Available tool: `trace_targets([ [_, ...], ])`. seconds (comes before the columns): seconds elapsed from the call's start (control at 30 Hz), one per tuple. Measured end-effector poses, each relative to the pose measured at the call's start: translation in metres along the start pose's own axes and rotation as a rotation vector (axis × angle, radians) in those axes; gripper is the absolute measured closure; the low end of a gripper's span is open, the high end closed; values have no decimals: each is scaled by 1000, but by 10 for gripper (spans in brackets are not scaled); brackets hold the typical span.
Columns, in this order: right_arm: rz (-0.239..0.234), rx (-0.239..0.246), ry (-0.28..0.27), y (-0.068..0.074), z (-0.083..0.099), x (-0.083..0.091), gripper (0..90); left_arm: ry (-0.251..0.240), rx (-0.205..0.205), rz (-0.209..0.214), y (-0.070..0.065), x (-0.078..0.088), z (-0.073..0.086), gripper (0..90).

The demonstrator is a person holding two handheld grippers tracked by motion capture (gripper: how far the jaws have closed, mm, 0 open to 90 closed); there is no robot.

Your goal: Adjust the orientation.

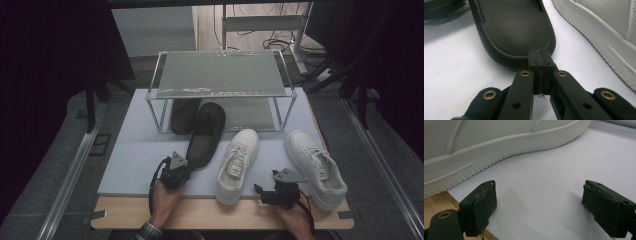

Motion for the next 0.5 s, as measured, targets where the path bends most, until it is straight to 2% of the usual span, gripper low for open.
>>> trace_targets([
  [0.5,0,0,0,0,0,0,127,-15,5,-10,-2,-20,-15,895],
])
Point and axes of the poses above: each handheld gripper's, and its own axes: x roughly backward along the jaws, z roughly out of its underside, y roughly to its left, the point moved 6 cm from there along -x, roughly forward along the jaws, and after that the axes turned 7 degrees about x, right-handed, at the moved point
